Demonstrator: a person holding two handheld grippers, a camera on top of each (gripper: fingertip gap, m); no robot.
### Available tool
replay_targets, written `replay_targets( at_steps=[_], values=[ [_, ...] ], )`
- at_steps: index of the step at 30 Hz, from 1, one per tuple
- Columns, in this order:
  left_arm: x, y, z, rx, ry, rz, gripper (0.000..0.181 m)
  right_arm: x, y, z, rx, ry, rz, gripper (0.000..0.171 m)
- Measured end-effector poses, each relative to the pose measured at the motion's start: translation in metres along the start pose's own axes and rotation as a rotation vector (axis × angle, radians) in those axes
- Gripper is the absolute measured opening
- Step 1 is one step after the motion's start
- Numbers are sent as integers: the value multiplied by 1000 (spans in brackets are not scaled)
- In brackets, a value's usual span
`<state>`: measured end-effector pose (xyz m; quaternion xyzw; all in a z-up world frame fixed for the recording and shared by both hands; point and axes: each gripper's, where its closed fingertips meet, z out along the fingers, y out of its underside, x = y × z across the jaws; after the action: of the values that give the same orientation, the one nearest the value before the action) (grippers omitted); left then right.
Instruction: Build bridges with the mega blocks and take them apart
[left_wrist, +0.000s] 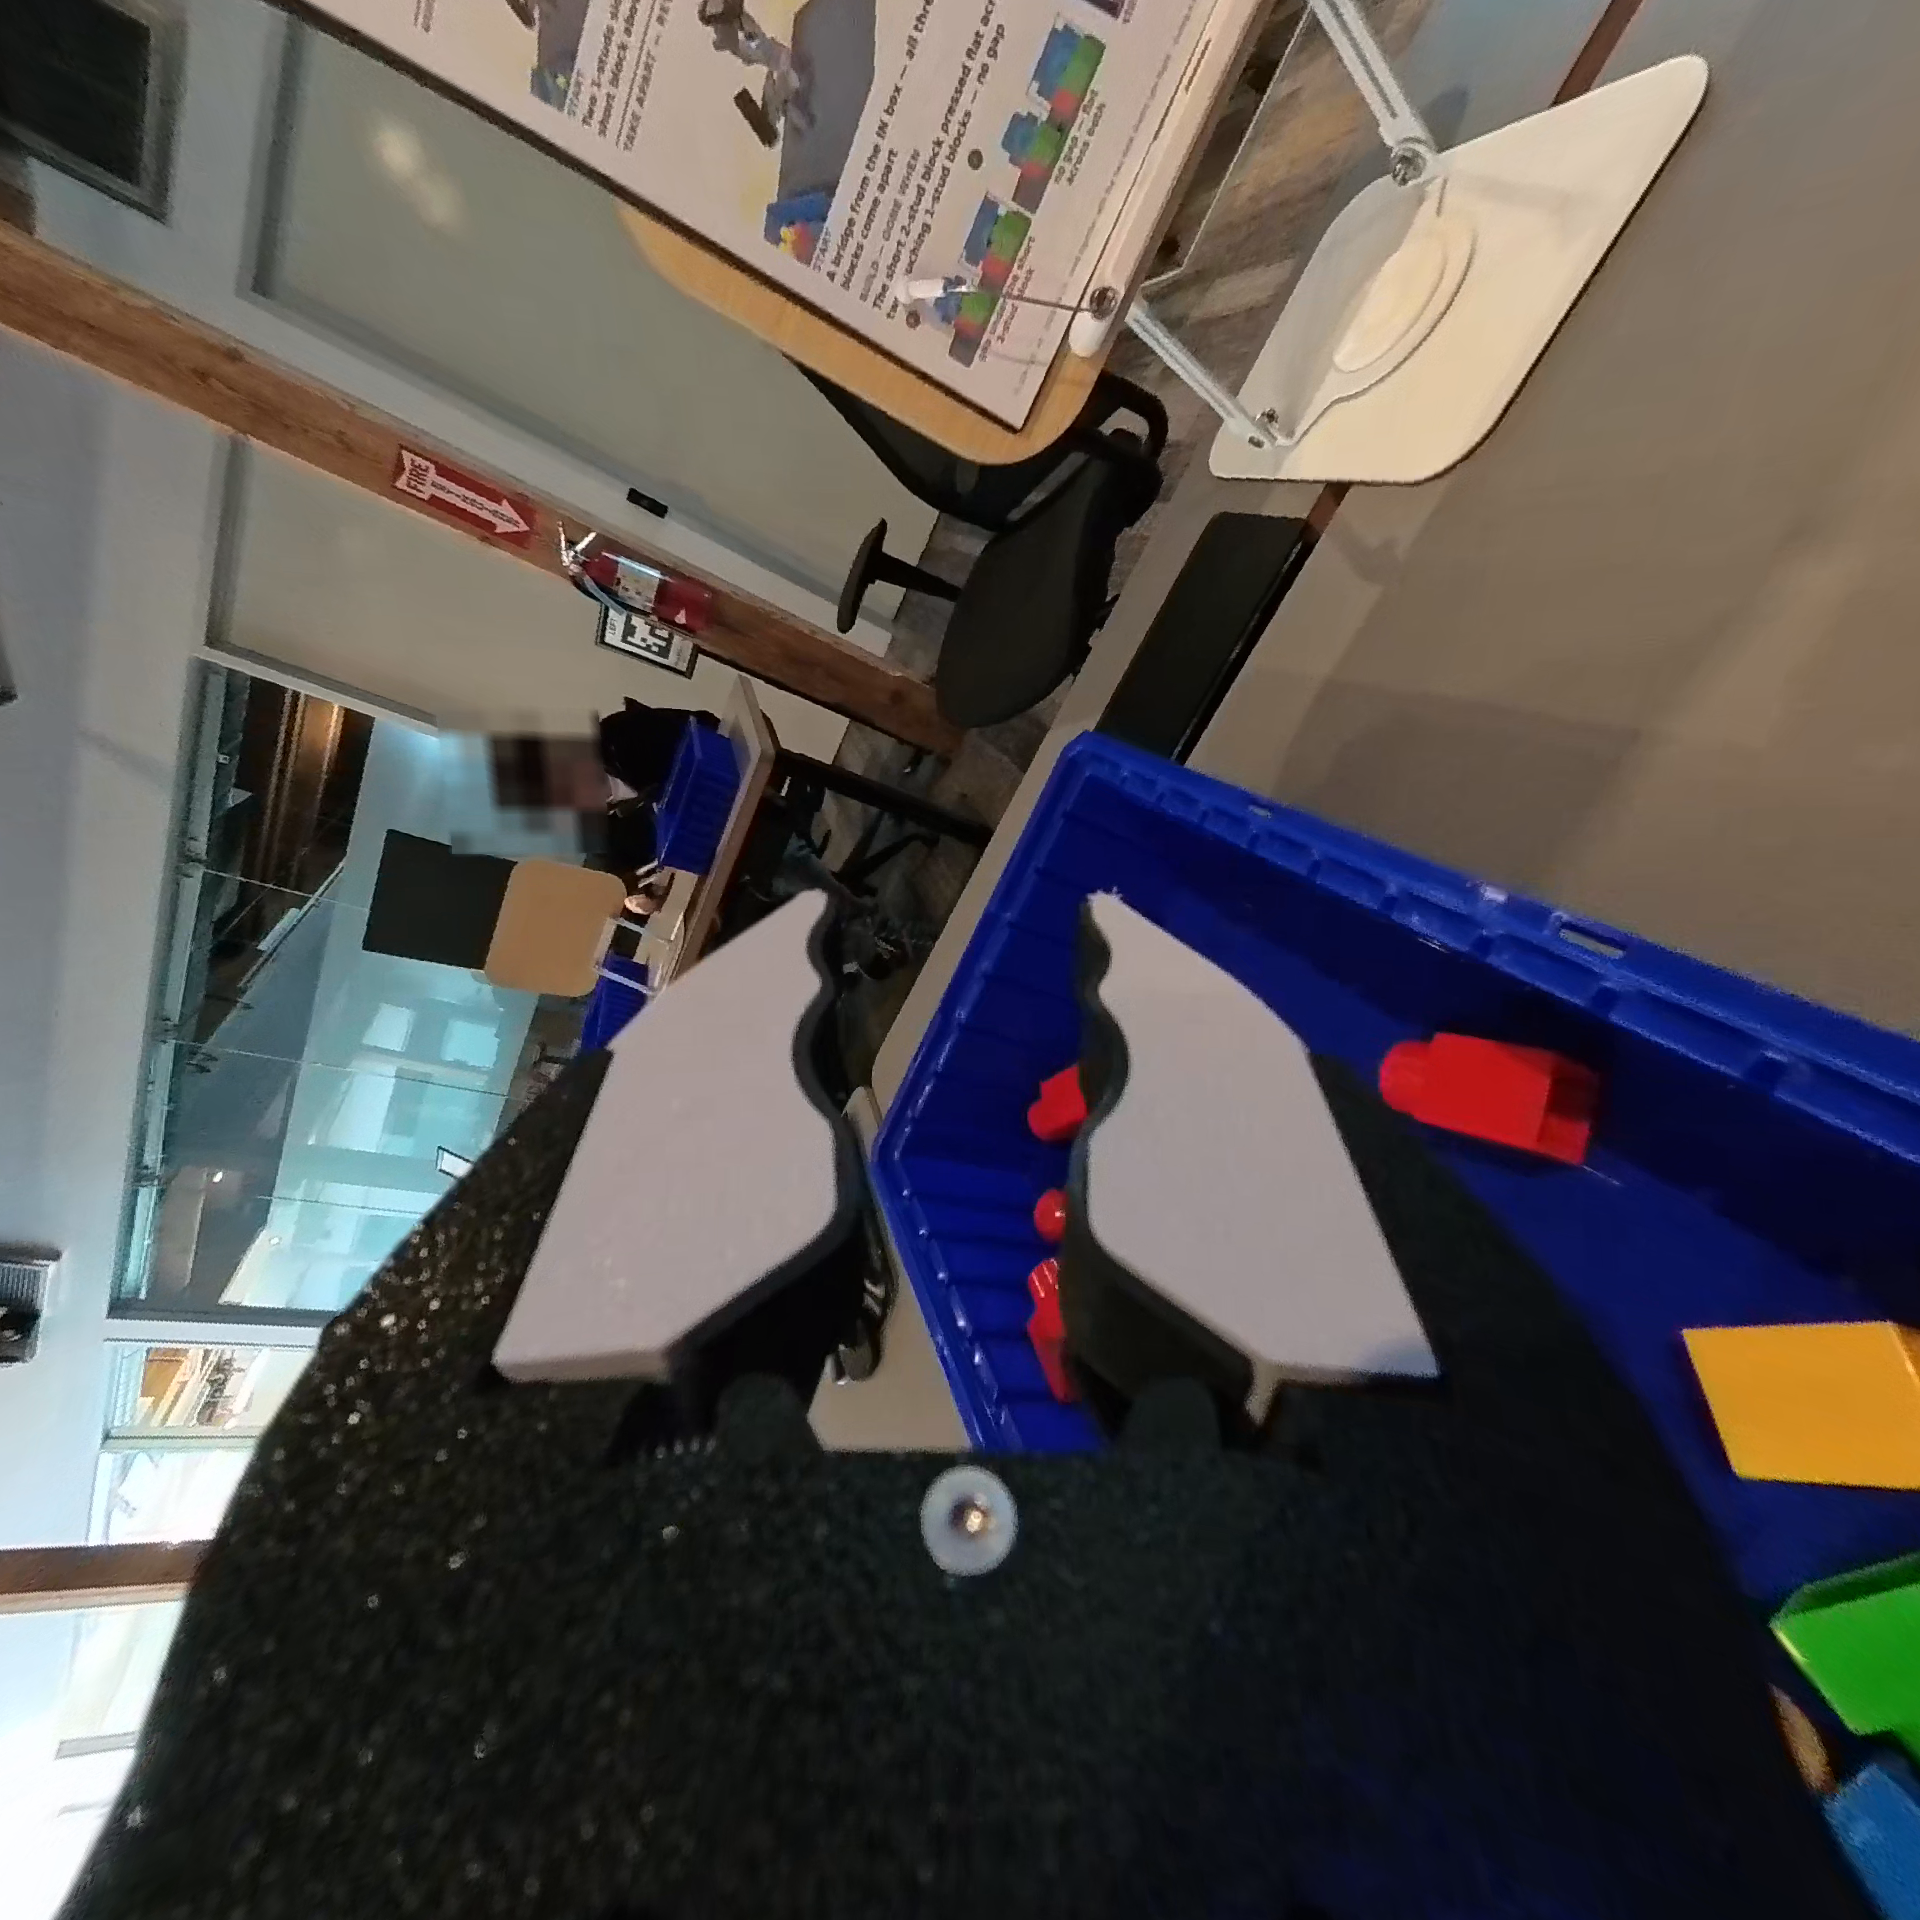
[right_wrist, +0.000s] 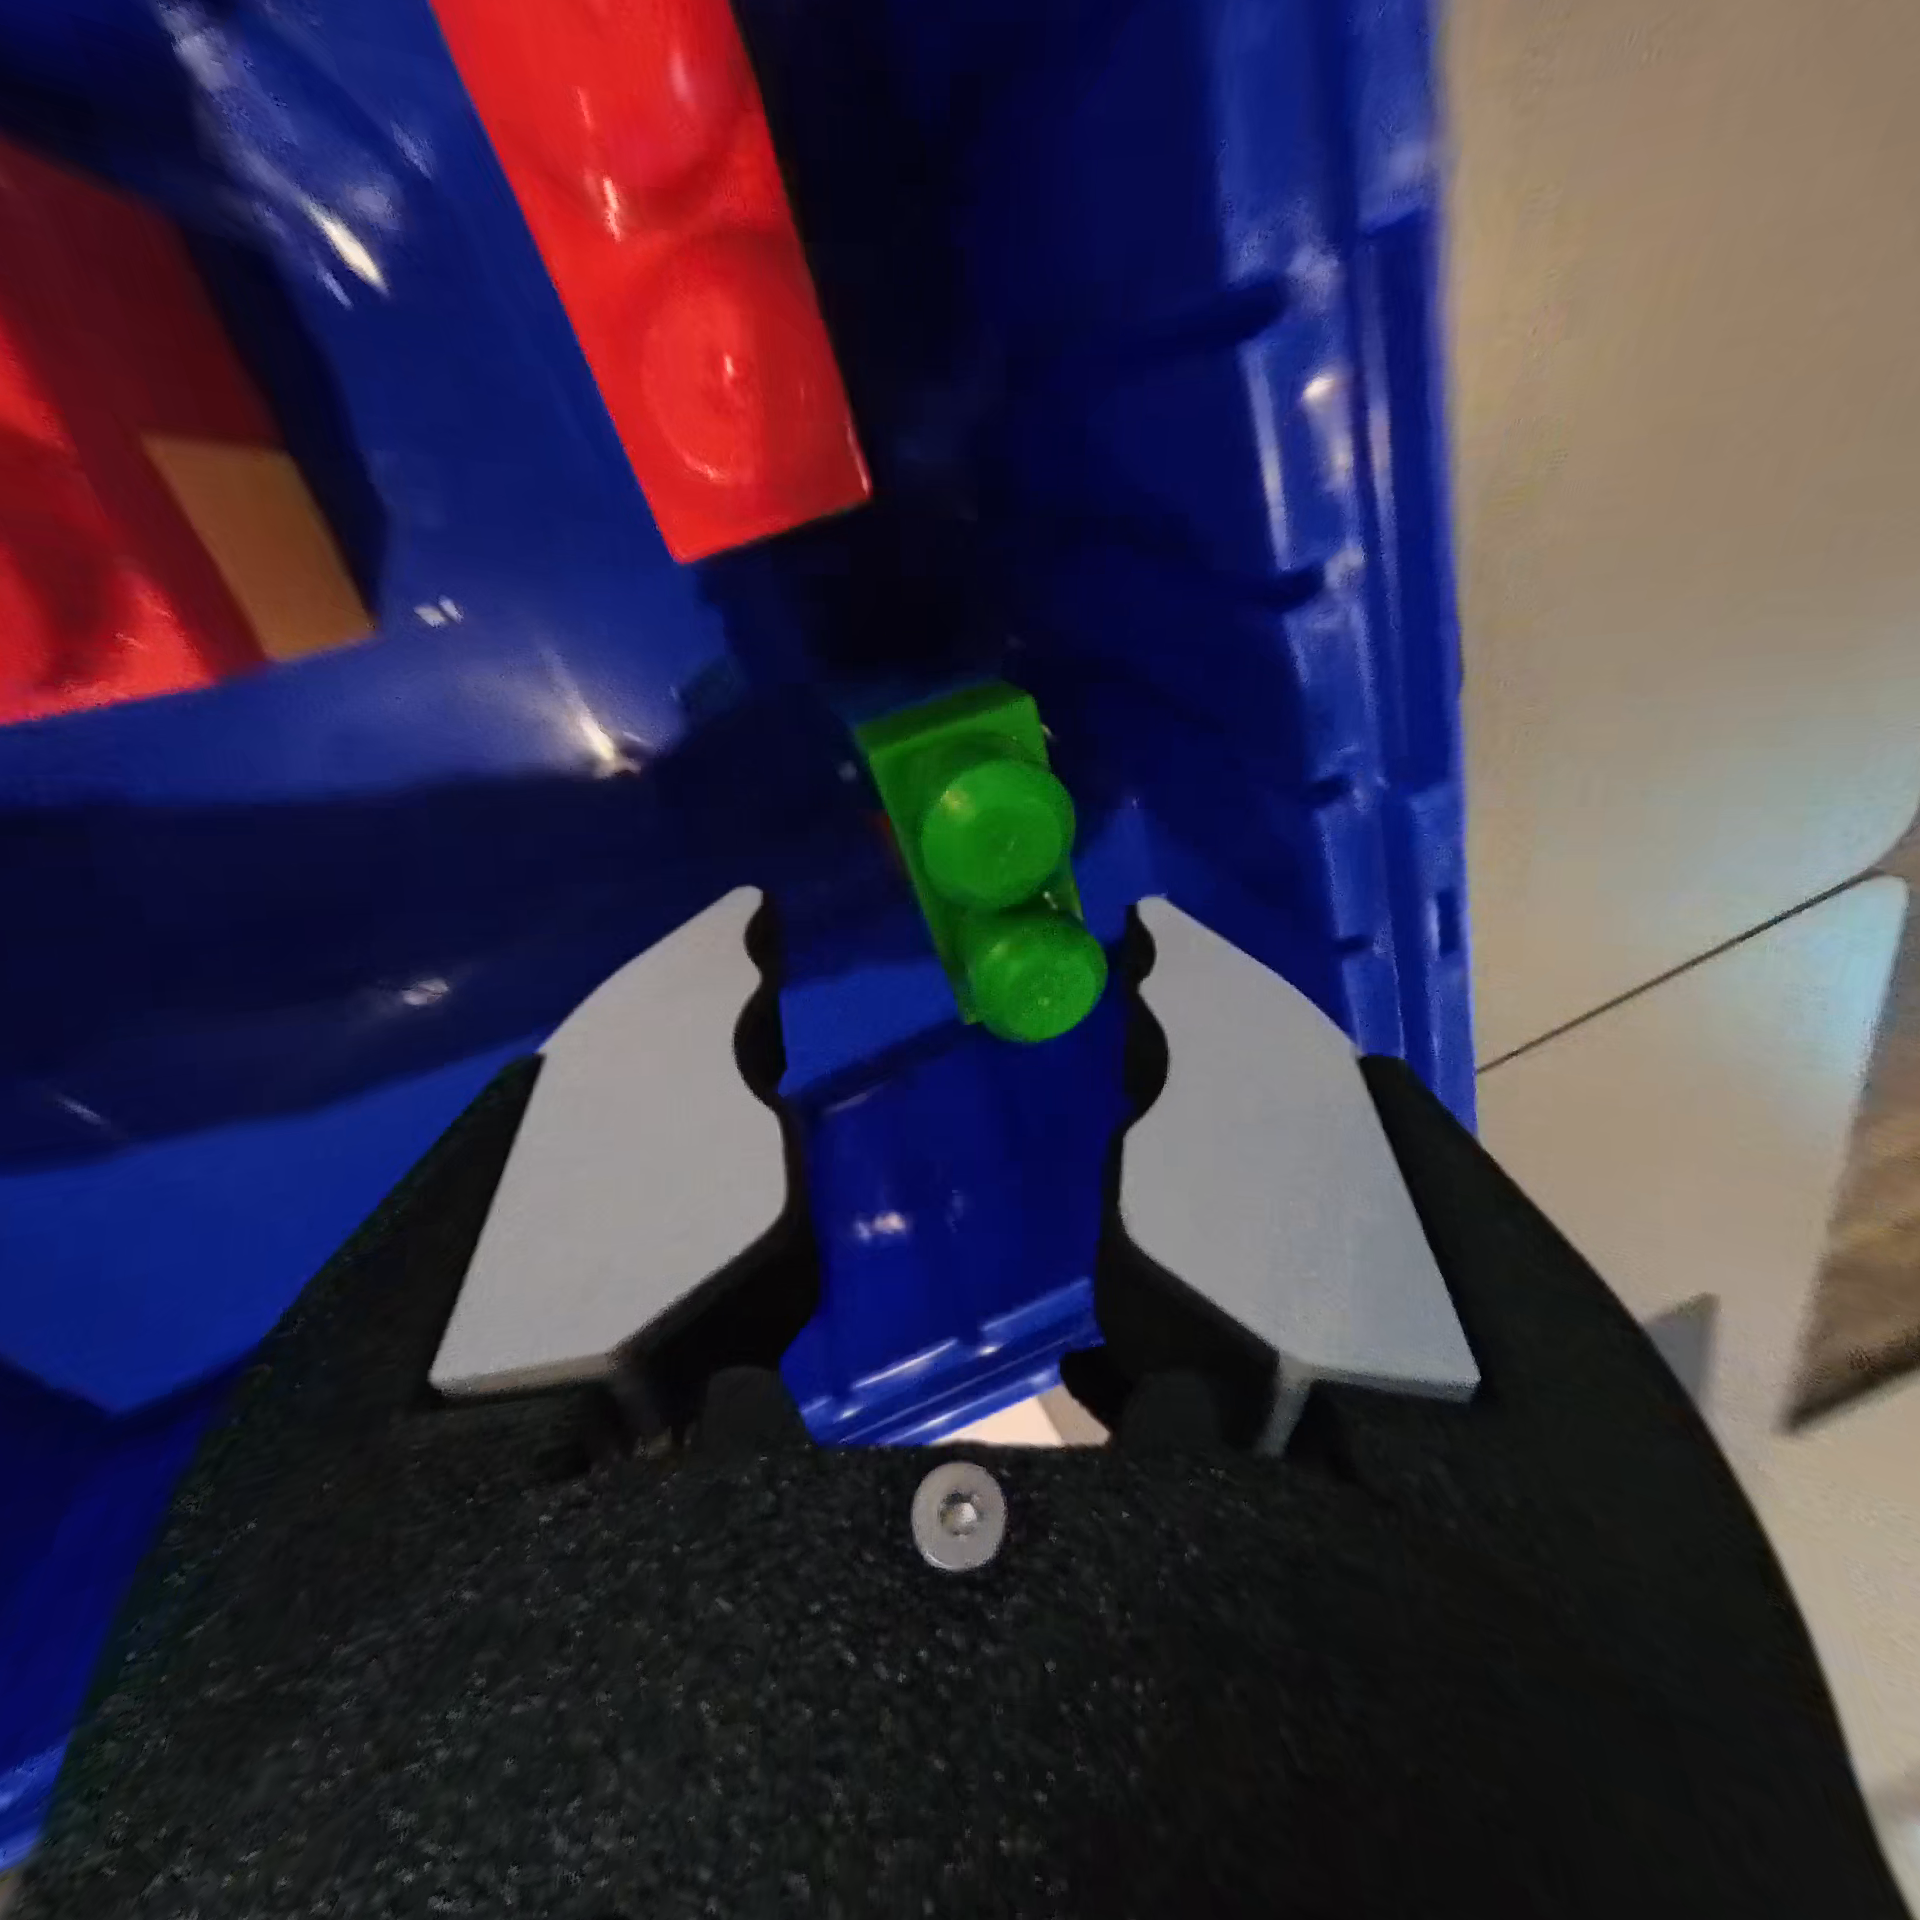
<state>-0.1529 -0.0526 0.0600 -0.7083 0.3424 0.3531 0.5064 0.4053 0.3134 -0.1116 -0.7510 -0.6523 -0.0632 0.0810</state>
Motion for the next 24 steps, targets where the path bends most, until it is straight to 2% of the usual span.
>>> replay_targets(
  at_steps=[2, 4, 6, 9, 12, 14, 16, 18, 24],
  values=[
    [1, -1, 1, 1, 1, 6, 42, -9, -12, -22, 127, -43, 68, 62],
    [1, -1, 1, 1, -2, 7, 43, -39, -29, -43, 243, -182, 97, 59],
    [-1, 0, 0, 2, -6, 2, 43, -74, -45, -54, 303, -253, 27, 56],
    [-4, 1, -2, 10, -11, -12, 43, -111, -49, -43, 207, -213, -145, 51],
    [-4, 0, -3, 17, -11, -16, 43, -132, -59, -31, 171, -199, -211, 57],
    [-4, -1, -4, 24, -9, -16, 43, -133, -61, -22, 136, -169, -224, 60],
    [-4, -3, -5, 32, -11, -14, 42, -132, -56, -11, 58, -152, -241, 55],
    [-5, -4, -7, 42, -16, -13, 43, -126, -54, -4, 19, -110, -278, 34],
    [-8, -5, -11, 59, -26, -21, 42, -110, -57, -2, 18, -87, -409, 33]
  ],
)
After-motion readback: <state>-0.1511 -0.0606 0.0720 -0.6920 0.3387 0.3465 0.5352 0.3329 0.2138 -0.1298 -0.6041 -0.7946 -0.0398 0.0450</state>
